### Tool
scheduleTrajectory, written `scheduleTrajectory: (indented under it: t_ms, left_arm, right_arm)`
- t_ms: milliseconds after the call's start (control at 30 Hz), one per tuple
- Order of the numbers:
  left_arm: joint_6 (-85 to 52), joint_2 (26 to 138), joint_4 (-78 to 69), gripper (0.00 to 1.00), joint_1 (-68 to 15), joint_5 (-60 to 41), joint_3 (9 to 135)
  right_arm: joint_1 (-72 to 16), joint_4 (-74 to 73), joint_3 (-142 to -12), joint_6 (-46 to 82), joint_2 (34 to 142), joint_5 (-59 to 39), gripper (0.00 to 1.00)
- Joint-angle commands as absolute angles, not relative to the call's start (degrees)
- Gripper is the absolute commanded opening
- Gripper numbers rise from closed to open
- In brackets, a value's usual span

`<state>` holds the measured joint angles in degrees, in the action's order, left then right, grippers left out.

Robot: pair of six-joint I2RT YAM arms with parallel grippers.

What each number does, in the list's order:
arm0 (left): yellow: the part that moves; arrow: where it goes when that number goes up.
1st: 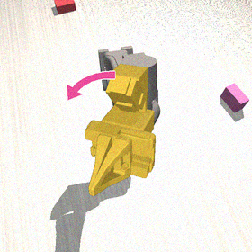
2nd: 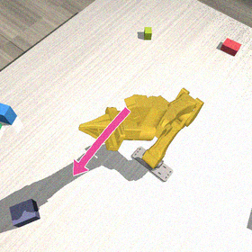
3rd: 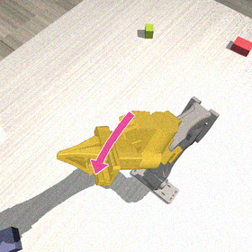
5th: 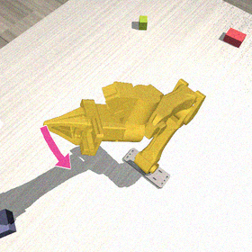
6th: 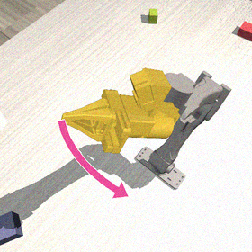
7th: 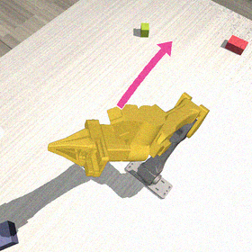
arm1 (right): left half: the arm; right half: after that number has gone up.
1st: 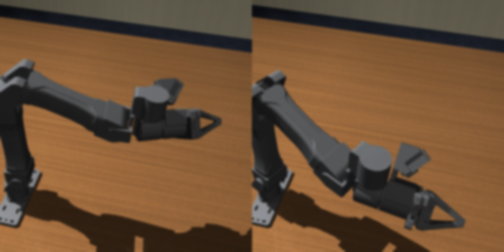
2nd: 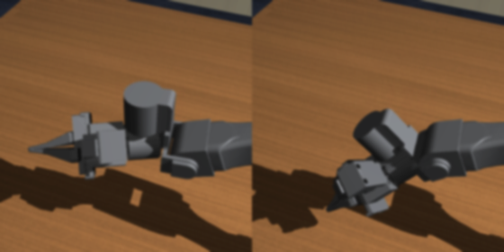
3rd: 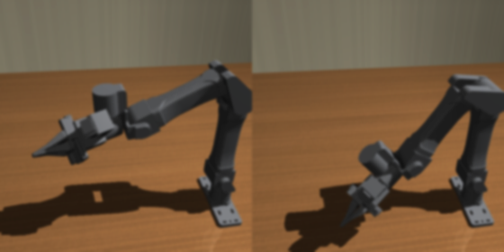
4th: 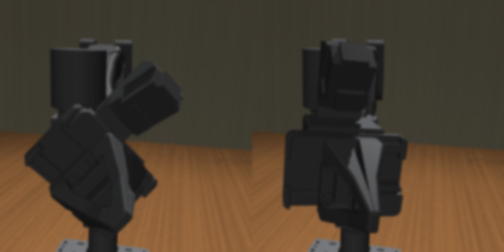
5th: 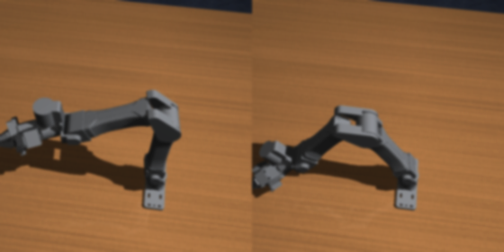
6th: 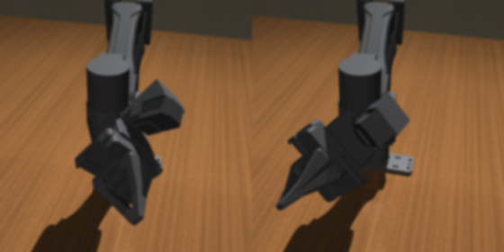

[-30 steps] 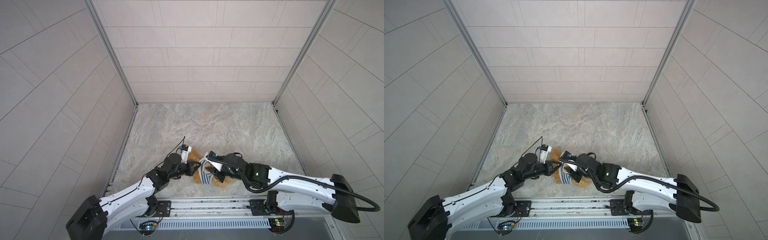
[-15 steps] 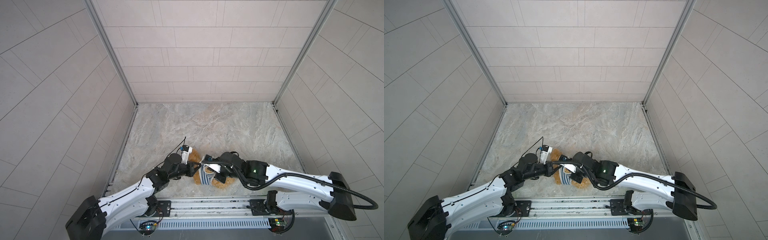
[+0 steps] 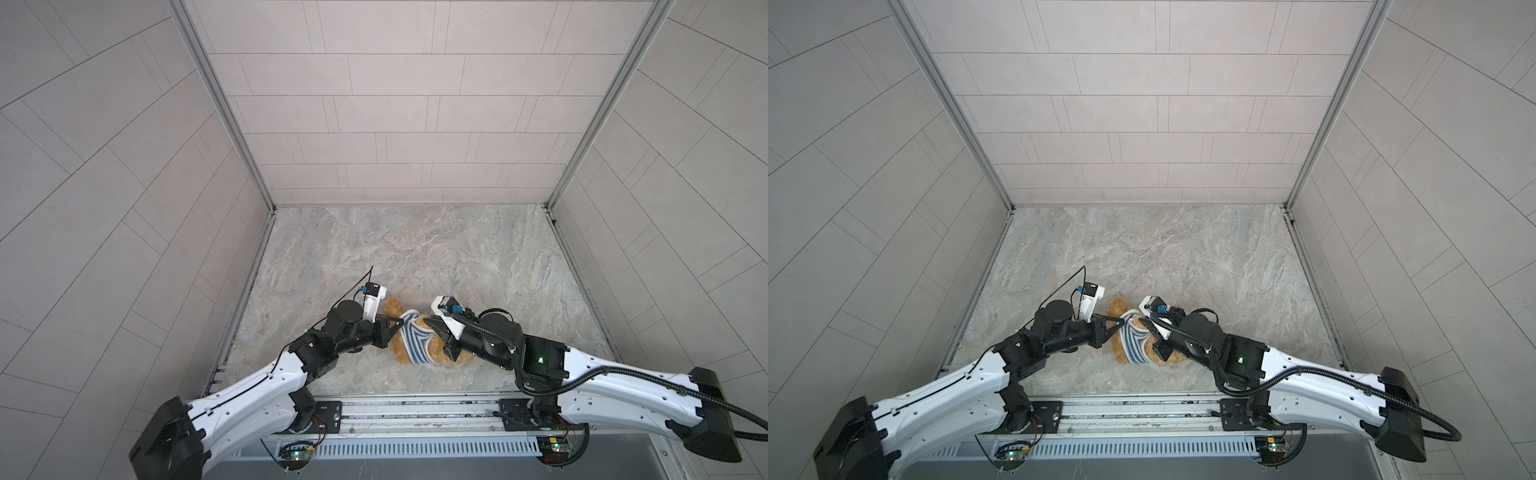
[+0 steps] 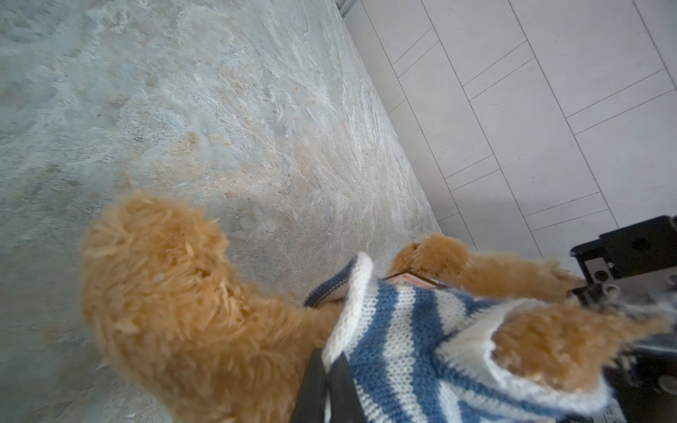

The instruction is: Dress the teddy bear

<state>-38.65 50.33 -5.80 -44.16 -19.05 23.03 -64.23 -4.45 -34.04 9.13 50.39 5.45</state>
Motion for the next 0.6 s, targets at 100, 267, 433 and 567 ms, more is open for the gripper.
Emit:
scheduleTrajectory:
  t_ms: [100,267,433,567]
  left_arm:
    - [-34.23,48.43,6.27,0.0,-45.63,-10.75,25.67]
    - [-33.74,43.15,7.72,0.38,-48.0,-6.85,30.68]
    - [-34.75,39.83,6.62,0.53,-48.08,-4.57,30.75]
    - [-37.76,40.46,1.4,0.51,-50.01,-5.79,28.98]
  right_arm:
    - [-64.34,-14.8,-36.43,15.14,52.0,16.3,0.0]
    - [-64.34,-14.72,-36.66,19.46,53.98,19.74,0.0]
    - [-64.17,-11.68,-39.02,22.34,56.45,22.3,0.0]
    - [-64.1,-10.27,-40.52,24.65,58.65,23.97,0.0]
